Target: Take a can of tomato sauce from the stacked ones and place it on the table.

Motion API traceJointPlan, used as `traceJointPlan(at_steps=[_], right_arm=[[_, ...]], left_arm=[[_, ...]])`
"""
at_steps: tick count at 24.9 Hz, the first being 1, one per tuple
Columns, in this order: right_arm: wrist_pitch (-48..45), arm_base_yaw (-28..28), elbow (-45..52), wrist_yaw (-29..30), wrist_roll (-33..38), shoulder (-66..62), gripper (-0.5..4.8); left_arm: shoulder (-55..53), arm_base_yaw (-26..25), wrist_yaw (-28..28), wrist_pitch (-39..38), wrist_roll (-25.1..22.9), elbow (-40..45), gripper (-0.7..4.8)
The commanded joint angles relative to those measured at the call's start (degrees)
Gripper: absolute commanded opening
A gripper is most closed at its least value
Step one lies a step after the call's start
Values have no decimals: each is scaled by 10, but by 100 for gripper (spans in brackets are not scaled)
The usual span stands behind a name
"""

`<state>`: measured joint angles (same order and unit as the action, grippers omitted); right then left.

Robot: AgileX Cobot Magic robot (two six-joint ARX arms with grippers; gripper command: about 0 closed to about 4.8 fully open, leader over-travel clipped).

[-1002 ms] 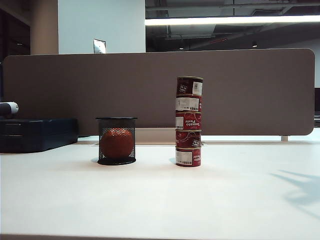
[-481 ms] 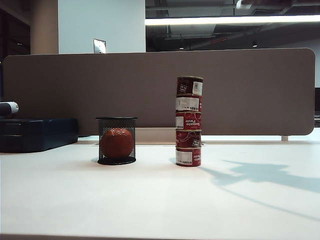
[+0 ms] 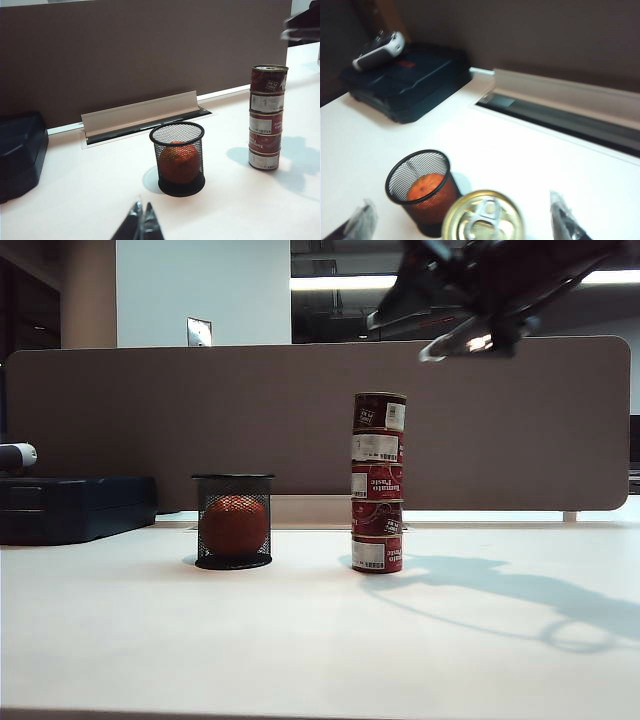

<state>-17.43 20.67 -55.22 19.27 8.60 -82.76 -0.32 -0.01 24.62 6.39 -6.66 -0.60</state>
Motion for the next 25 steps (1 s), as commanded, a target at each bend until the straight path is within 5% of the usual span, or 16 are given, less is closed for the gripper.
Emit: traceJointPlan(at_steps=[1, 25], right_arm=[[-11, 13, -25, -5, 2, -38, 479], [-30, 21, -46, -18, 2, -124, 479]], left_arm=[[0, -1, 1, 5, 13, -2, -5], [0, 0, 1, 5, 13, -1, -5]])
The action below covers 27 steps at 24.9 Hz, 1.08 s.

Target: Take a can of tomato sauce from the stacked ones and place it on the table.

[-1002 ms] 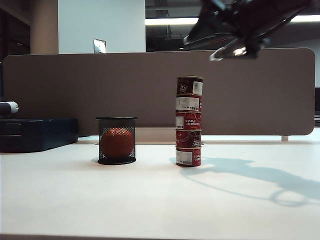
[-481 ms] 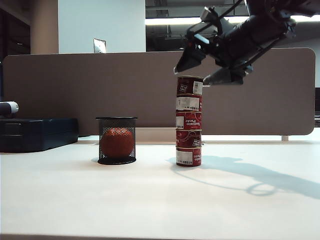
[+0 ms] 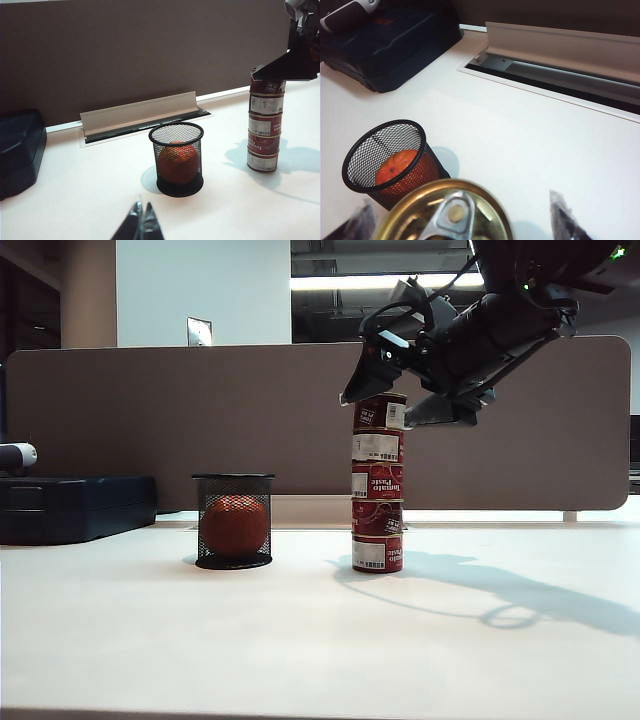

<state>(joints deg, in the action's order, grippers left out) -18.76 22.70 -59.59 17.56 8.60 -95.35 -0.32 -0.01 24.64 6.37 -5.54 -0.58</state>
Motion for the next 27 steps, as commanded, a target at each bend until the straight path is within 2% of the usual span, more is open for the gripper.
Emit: traceJointPlan(at_steps=[1, 8, 13, 14, 19, 24, 27], right_arm=[[-17, 1, -2, -1, 2, 2, 479], [-16, 3, -2, 0, 2, 2, 479], [-16, 3, -2, 2, 2, 2, 400], [-16, 3, -2, 2, 2, 2, 369], [-16, 3, -2, 2, 2, 2, 299], [-17, 3, -2, 2, 2, 2, 298], [-23, 3, -2, 2, 2, 2, 268]], left_arm=[[0, 0, 0, 5, 2, -2, -5], [-1, 0, 0, 5, 2, -2, -5], [0, -1, 0, 5, 2, -2, -5], [0, -1, 0, 5, 2, -2, -5], [0, -1, 0, 5, 2, -2, -5], [0, -1, 0, 5, 2, -2, -5], [0, -1, 0, 5, 2, -2, -5]])
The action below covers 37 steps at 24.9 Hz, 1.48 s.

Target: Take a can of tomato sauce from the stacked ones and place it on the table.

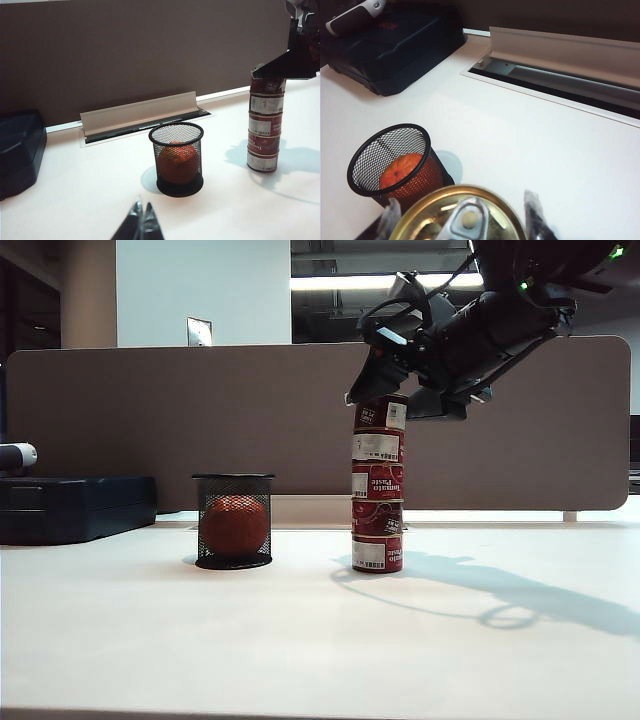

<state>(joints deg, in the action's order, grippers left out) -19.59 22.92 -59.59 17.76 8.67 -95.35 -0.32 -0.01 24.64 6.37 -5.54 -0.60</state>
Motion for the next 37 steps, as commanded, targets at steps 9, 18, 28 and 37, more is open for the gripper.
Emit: traceJointPlan(at_steps=[9, 18, 28, 37], right_arm=[[-20, 1, -3, 0, 1, 5, 268], [-11, 1, -43, 0, 1, 10, 268], [55, -10, -51, -14, -29, 66, 268], [179, -53, -51, -14, -31, 148, 268]], left_arm=[[0, -1, 0, 5, 2, -2, -5], [0, -1, 0, 5, 2, -2, -5], [0, -1, 0, 6, 2, -2, -5], [0, -1, 0, 6, 2, -2, -5]])
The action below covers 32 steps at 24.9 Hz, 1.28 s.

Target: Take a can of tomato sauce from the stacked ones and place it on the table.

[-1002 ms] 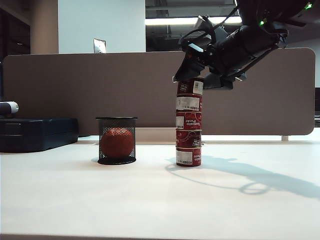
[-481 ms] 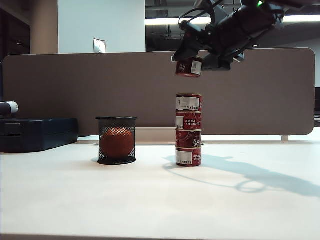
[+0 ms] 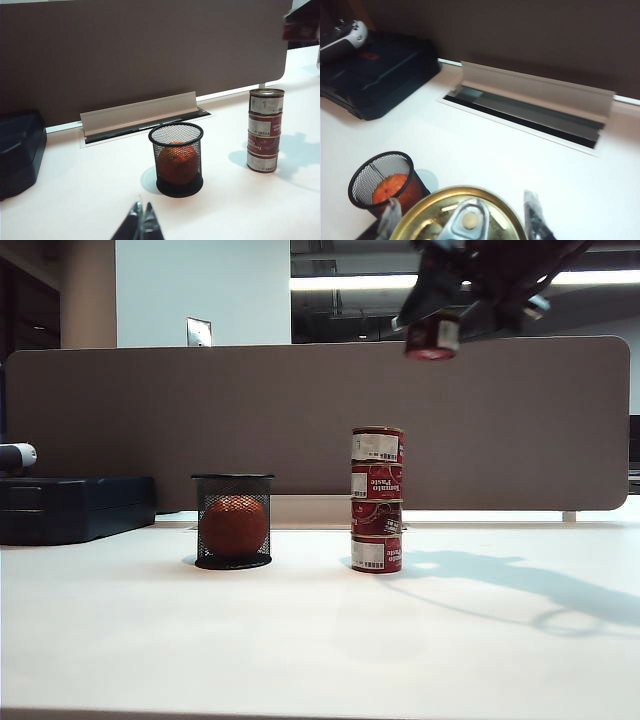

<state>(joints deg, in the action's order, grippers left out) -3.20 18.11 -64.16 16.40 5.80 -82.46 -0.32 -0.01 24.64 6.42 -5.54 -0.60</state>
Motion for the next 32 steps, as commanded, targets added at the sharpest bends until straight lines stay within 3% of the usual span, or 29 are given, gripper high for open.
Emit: traceJointPlan(at_steps=[1, 5, 16, 26, 32], right_arm=[[24, -8, -5, 0, -3, 26, 268], [76, -23, 5, -3, -3, 64, 268], [77, -28, 121, -43, -4, 169, 268], [77, -101, 236, -49, -2, 279, 268], [-17, -131, 329, -50, -2, 307, 268]], left_arm=[[0, -1, 0, 6, 2, -2, -5], [0, -1, 0, 6, 2, -3, -5], [-1, -1, 0, 6, 2, -10, -5], [0, -1, 0, 6, 2, -10, -5], [0, -1, 0, 5, 2, -10, -5]])
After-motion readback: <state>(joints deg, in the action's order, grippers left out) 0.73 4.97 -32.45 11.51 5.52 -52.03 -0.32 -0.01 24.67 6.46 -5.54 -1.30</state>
